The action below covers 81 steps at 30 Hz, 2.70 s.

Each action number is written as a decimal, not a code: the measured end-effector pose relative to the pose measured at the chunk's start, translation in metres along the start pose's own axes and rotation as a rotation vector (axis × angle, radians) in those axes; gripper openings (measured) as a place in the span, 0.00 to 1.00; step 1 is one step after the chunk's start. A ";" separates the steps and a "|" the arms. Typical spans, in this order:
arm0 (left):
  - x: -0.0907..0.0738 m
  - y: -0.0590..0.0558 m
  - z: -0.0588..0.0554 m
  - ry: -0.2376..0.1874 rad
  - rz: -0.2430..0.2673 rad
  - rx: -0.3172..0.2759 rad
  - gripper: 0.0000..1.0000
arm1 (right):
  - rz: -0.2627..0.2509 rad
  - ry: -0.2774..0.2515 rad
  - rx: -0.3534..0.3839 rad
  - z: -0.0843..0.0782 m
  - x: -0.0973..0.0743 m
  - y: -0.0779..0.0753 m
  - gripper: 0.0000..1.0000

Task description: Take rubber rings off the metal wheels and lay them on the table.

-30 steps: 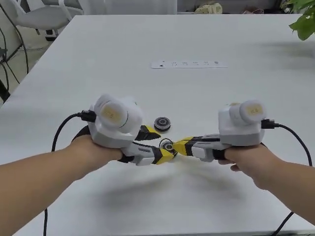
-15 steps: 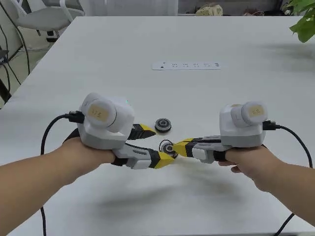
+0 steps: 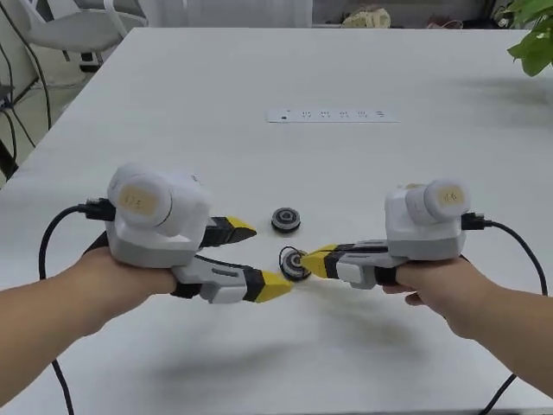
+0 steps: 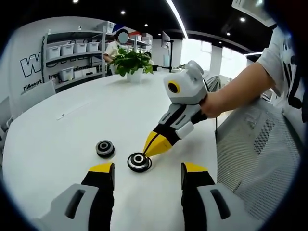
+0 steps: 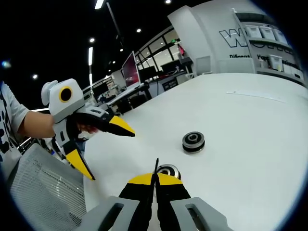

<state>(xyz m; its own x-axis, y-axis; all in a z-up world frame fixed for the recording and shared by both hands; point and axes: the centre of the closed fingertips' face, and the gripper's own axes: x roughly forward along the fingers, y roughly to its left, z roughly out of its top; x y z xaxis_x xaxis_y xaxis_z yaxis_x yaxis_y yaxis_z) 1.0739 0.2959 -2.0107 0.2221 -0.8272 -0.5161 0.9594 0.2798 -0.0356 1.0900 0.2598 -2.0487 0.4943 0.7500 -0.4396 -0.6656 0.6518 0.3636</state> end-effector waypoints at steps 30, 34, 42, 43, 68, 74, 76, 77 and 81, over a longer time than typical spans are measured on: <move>-0.046 0.002 -0.002 -0.027 0.058 0.008 0.59 | 0.064 -0.002 -0.023 0.011 0.018 0.029 0.00; -0.049 0.004 -0.005 -0.024 0.066 0.009 0.59 | 0.074 0.004 -0.028 0.011 0.022 0.036 0.00; -0.058 0.007 -0.011 -0.014 0.079 -0.002 0.62 | 0.096 0.012 -0.035 0.012 0.031 0.046 0.00; -0.059 0.007 -0.012 -0.013 0.081 -0.005 0.63 | 0.100 0.015 -0.036 0.012 0.033 0.047 0.00; -0.069 0.011 -0.028 0.030 0.099 -0.014 0.72 | 0.134 0.060 -0.049 0.001 0.051 0.059 0.00; -0.070 0.011 -0.030 0.032 0.104 -0.017 0.72 | 0.131 0.068 -0.047 -0.003 0.054 0.059 0.00; -0.071 0.011 -0.031 0.033 0.104 -0.020 0.73 | 0.131 0.070 -0.045 -0.004 0.055 0.059 0.00; -0.071 0.011 -0.032 0.035 0.104 -0.020 0.73 | 0.130 0.071 -0.045 -0.005 0.056 0.059 0.00; -0.072 0.011 -0.033 0.037 0.106 -0.022 0.73 | 0.123 0.078 -0.053 -0.007 0.057 0.057 0.00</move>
<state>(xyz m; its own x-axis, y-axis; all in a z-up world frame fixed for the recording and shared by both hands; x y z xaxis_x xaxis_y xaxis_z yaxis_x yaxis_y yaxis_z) 1.0629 0.3745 -2.0027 0.3148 -0.7741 -0.5492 0.9269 0.3754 0.0022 1.0761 0.3393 -2.0587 0.3637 0.8113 -0.4576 -0.7479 0.5472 0.3757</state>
